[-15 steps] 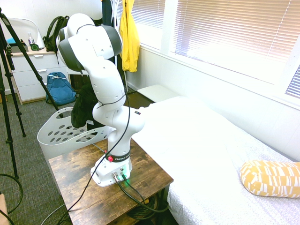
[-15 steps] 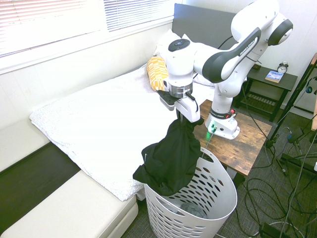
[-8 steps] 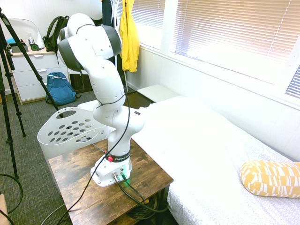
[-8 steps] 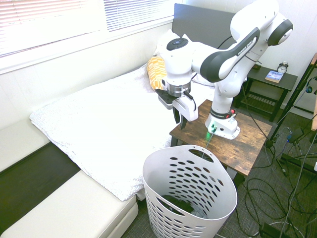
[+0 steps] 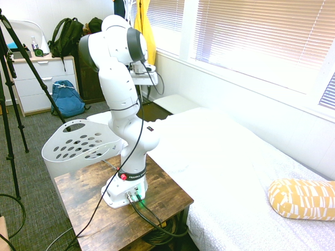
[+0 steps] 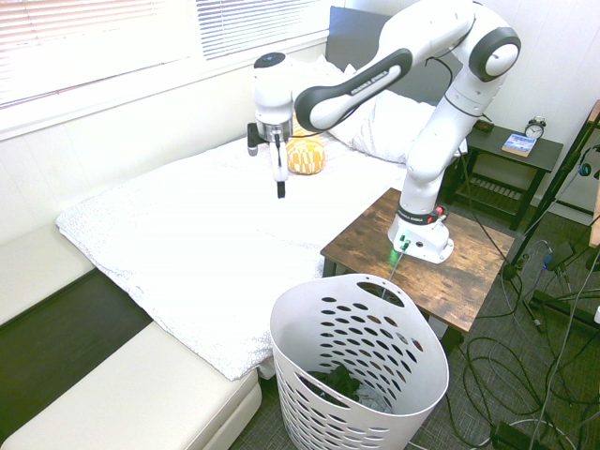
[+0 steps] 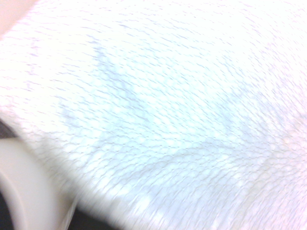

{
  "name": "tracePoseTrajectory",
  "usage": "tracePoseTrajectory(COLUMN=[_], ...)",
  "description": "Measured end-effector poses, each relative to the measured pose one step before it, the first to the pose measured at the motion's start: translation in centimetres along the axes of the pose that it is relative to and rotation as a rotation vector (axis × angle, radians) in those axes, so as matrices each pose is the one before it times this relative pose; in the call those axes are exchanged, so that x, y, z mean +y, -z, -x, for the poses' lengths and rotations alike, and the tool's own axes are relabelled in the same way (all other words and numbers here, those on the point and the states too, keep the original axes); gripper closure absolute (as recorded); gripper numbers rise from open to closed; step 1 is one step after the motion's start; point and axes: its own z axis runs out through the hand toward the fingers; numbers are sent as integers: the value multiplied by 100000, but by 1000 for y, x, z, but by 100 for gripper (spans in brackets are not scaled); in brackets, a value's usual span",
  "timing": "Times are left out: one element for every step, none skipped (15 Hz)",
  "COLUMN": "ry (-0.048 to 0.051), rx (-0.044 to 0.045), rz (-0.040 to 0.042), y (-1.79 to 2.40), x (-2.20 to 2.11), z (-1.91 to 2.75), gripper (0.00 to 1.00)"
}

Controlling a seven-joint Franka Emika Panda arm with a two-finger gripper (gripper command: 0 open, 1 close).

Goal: Put my clothes in the laundry bag

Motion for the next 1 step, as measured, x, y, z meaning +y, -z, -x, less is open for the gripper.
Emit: tracePoseTrajectory(ry=[-7447], rx=[208], rz=[412], y=[-547], x=[2799], z=[-3869], gripper=[0])
